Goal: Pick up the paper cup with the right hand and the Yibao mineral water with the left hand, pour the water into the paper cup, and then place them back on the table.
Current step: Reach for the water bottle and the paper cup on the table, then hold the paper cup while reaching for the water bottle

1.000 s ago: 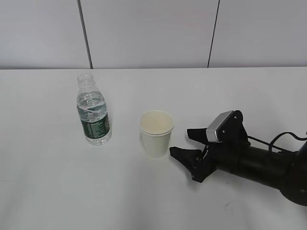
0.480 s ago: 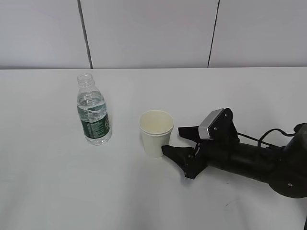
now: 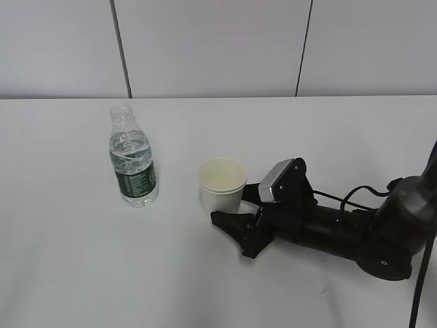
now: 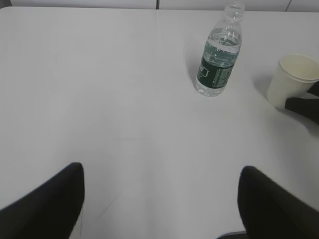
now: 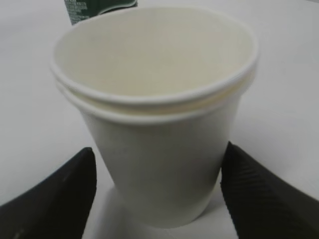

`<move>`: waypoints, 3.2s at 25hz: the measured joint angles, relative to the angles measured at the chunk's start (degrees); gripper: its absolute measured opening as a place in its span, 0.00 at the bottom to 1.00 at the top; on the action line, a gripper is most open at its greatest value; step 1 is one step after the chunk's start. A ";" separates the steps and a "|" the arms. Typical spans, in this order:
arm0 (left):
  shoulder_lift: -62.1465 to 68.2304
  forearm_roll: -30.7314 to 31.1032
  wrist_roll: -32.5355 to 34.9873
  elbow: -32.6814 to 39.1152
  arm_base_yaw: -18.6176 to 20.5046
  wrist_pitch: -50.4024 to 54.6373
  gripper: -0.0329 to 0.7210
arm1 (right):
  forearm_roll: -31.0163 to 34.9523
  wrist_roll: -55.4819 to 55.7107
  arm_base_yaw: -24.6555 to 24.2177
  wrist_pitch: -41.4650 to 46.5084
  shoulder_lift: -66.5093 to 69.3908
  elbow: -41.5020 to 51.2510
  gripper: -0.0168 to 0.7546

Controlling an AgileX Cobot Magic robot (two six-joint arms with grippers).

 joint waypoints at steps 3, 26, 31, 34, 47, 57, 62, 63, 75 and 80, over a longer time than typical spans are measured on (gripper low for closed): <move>0.00 0.00 0.00 0.00 0.00 0.00 0.81 | 0.37 0.00 1.15 0.33 0.71 -0.93 0.81; 0.00 0.00 0.00 0.00 0.00 0.00 0.80 | 4.42 0.21 2.24 3.39 0.71 -5.01 0.73; 0.00 0.00 0.00 0.00 0.00 0.00 0.80 | 4.67 0.21 2.24 3.39 0.71 -5.01 0.72; 0.00 0.00 0.00 0.00 0.00 0.00 0.80 | 4.90 0.21 2.24 3.39 0.71 -5.01 0.71; 17.17 -8.23 12.15 -0.30 0.00 -34.62 0.79 | 6.06 0.21 2.24 3.39 0.71 -5.01 0.71; 41.47 -13.06 16.09 4.65 -0.80 -64.67 0.79 | 6.33 0.21 2.24 3.39 0.71 -5.01 0.71; 51.28 -10.24 16.16 4.65 -7.74 -71.19 0.79 | 6.36 0.21 2.24 3.39 0.71 -5.01 0.71; 53.04 -10.13 16.22 4.65 -9.78 -73.60 0.79 | 6.36 0.21 2.24 3.39 0.71 -5.01 0.71; 78.07 -3.70 4.29 4.65 -19.23 -97.67 0.78 | 6.46 0.21 2.24 3.39 0.71 -5.01 0.71; 89.03 4.27 -1.91 4.65 -19.23 -107.28 0.78 | 7.80 0.21 2.24 3.39 0.71 -5.01 0.71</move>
